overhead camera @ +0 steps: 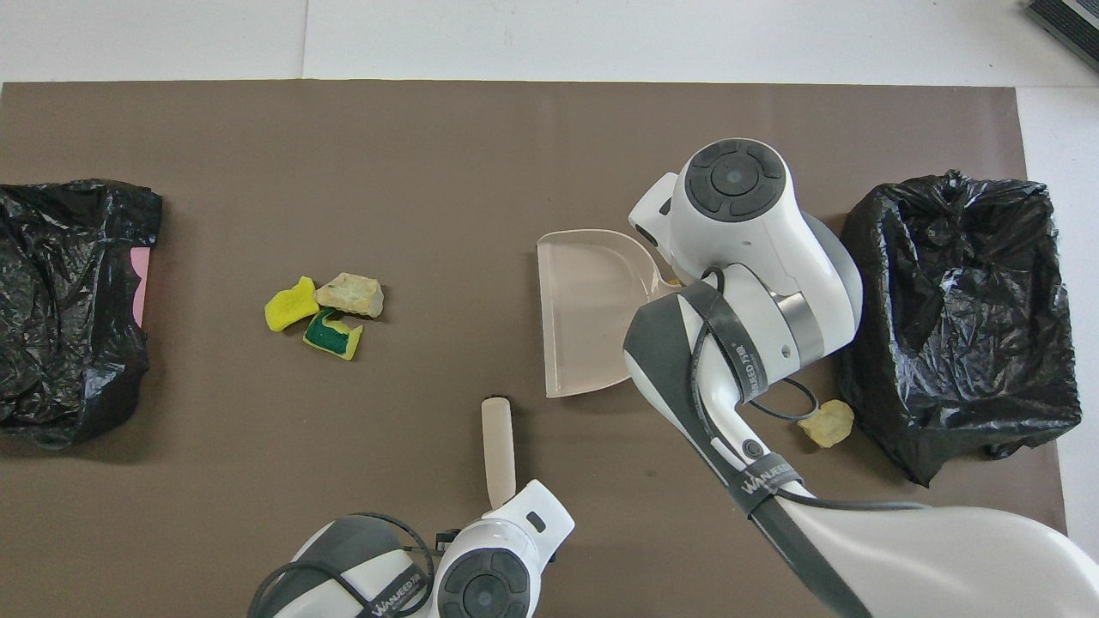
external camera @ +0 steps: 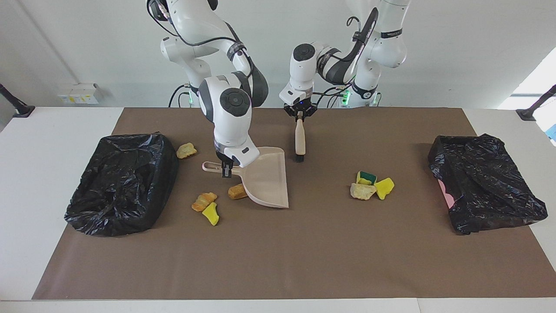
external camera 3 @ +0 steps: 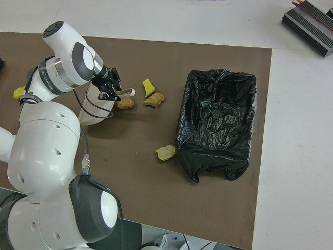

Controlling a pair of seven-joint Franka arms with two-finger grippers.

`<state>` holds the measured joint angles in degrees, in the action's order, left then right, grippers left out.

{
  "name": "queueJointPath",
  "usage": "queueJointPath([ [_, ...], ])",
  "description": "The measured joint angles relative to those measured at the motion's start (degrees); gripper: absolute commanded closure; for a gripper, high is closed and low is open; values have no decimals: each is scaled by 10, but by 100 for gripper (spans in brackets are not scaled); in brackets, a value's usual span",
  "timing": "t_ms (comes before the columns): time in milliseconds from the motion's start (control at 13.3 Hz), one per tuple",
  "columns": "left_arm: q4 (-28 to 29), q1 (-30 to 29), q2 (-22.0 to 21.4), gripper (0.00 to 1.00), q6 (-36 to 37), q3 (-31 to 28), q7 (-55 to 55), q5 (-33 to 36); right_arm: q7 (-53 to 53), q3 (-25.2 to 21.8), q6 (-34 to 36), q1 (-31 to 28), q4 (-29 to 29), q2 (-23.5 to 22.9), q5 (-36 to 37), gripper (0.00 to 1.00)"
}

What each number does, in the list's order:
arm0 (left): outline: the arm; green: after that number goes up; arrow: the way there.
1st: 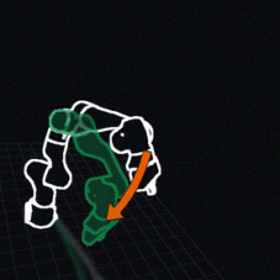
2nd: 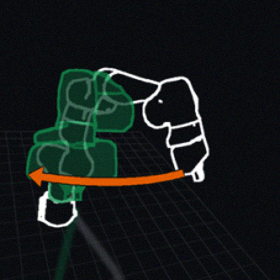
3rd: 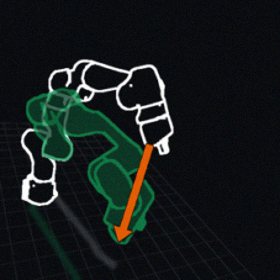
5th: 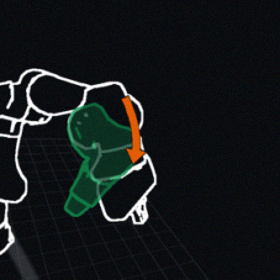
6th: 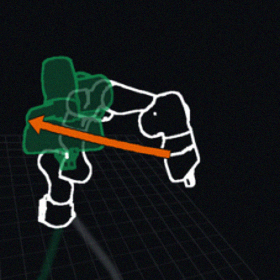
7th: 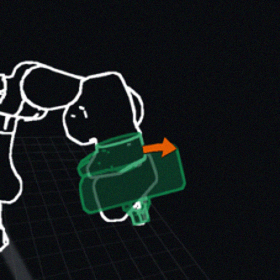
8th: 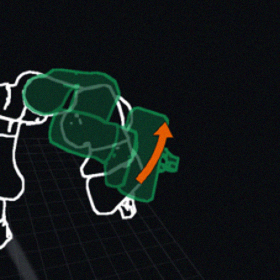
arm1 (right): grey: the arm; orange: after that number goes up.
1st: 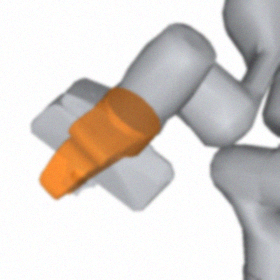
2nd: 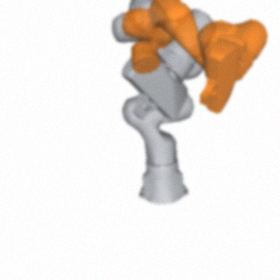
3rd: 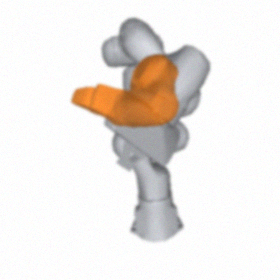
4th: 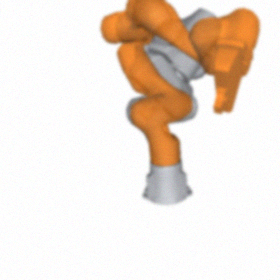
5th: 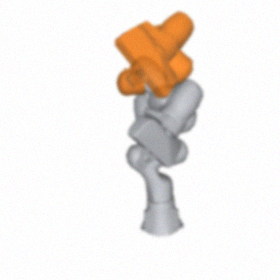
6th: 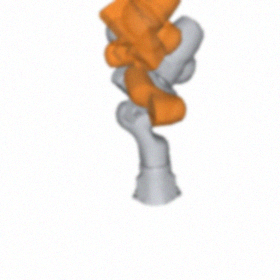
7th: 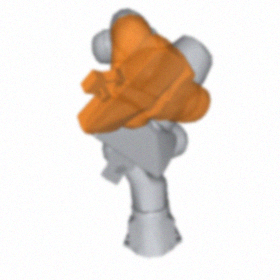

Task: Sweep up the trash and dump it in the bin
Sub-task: 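Grasp the beige brush with the left gripper while the right gripper positions dustpan, then move the brush with the left gripper behind the sponge pieces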

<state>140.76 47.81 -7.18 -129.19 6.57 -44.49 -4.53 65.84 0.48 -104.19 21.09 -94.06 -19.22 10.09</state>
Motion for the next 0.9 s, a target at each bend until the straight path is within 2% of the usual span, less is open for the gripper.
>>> queueJointPath([
  [151, -3, -5, -3, 100, 11, -6, 8, 0, 0, 1, 0, 4, 0, 1, 3, 100],
  [301, -18, -29, -10, 100, 57, -13, 41, 0, 0, 1, 0, 4, 0, 1, 3, 100],
  [678, -65, -192, -62, 100, 174, -23, 213, 0, -6, 4, -10, 6, -5, 1, 3, 100],
  [904, -100, -305, -63, 100, 198, -25, 321, 6, -68, 5, -36, 33, -21, 0, 3, 100],
])
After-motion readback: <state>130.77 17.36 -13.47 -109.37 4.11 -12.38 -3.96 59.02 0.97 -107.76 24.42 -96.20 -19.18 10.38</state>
